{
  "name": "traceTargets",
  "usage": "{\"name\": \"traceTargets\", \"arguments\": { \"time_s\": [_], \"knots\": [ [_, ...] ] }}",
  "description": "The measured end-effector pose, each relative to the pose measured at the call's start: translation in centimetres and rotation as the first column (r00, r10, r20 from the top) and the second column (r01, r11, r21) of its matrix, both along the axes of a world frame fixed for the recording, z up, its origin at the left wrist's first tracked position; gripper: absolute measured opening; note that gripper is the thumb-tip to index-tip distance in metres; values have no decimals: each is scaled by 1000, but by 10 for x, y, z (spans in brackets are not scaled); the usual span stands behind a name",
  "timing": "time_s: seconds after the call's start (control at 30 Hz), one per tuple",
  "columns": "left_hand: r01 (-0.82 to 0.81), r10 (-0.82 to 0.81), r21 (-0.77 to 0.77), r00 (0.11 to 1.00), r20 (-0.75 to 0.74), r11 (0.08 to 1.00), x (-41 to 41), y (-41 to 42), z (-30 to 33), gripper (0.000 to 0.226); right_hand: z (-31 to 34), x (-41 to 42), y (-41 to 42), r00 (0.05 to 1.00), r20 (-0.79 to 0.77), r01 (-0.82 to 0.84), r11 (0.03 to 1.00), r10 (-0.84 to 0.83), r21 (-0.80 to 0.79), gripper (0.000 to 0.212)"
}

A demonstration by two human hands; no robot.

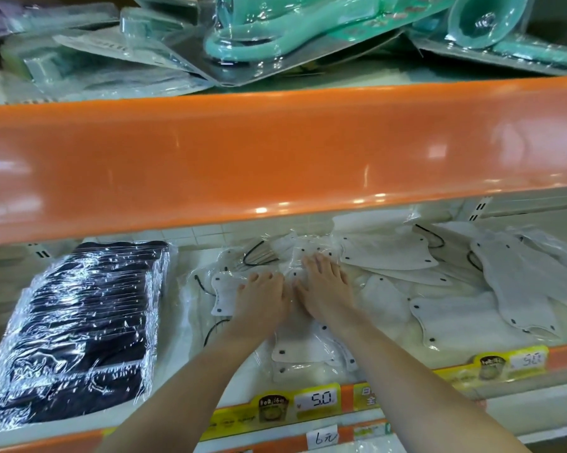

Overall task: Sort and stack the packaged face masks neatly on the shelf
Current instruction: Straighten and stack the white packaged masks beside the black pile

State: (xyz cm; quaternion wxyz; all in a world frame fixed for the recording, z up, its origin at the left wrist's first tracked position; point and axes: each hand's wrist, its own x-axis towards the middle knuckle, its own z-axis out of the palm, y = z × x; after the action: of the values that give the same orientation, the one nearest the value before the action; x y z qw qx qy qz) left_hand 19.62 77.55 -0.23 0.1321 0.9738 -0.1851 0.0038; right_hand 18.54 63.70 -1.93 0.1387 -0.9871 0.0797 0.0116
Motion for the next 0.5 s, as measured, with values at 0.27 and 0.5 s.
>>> {"name": "traceTargets", "arguments": {
  "time_s": [0.27,0.5],
  "knots": [
    [-100,99,-66,995,-14,993,12,3,3,34,-6,-26,6,979,194,-51,997,63,-62,34],
    [-4,6,92,1000,-25,996,26,0,-1,44,-3,-30,2,973,212,-93,996,91,-1,35]
  ]
}}
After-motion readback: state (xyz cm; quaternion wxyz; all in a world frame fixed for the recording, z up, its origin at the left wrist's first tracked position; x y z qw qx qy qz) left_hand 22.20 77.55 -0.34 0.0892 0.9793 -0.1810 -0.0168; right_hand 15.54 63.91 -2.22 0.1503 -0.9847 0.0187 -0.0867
